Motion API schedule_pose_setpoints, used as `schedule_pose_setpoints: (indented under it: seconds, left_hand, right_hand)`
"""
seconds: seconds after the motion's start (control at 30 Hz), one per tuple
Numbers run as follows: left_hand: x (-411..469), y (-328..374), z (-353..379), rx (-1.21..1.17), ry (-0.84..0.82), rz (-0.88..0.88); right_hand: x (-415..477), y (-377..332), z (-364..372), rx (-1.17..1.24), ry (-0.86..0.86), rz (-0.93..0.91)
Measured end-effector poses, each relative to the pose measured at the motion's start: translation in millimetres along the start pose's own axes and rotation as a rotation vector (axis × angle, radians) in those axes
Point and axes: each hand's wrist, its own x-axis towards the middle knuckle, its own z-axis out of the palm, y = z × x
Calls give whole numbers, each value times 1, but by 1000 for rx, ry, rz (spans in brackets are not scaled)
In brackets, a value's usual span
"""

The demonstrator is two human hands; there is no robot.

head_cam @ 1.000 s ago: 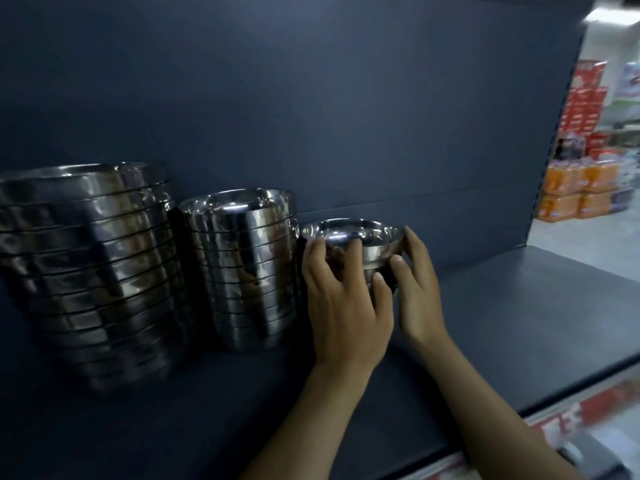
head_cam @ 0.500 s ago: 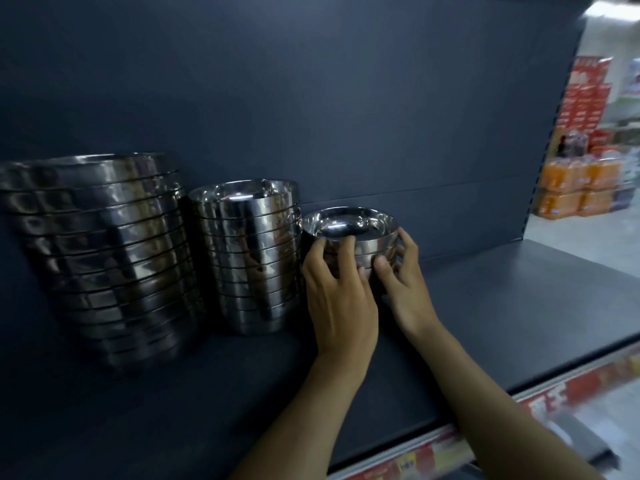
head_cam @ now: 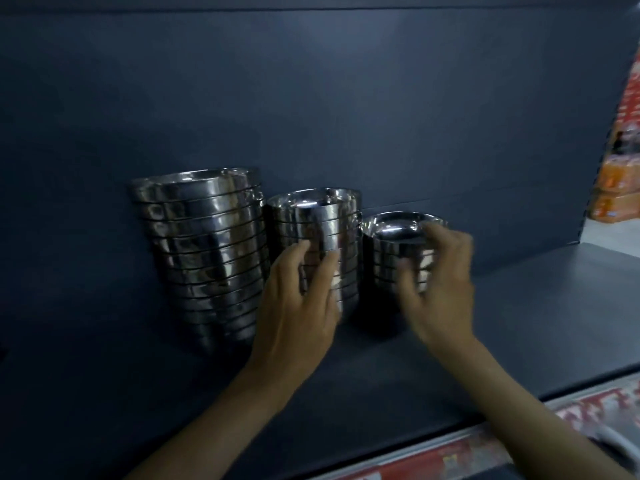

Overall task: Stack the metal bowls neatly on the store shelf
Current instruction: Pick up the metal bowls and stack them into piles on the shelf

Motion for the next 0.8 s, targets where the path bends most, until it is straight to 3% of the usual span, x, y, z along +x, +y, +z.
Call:
schedule_pose_setpoints:
  seconds: [0.1,0.33,0.63,0.8]
  left_hand:
    - [-19,-12,9,35,-84,-74]
    - [-21,-14,18,-11,-151,-128]
    - [-18,-18,1,-166,-197,-140]
    - [-9,-53,-63,-165,171,-137]
  right_hand:
    - [-19,-33,25,-56,-213,-23]
    - [-45,-16,38,-26,-508,169]
    - [-44,-23,38,-28,-499,154]
    - [-45,-67,43,33,-307,73]
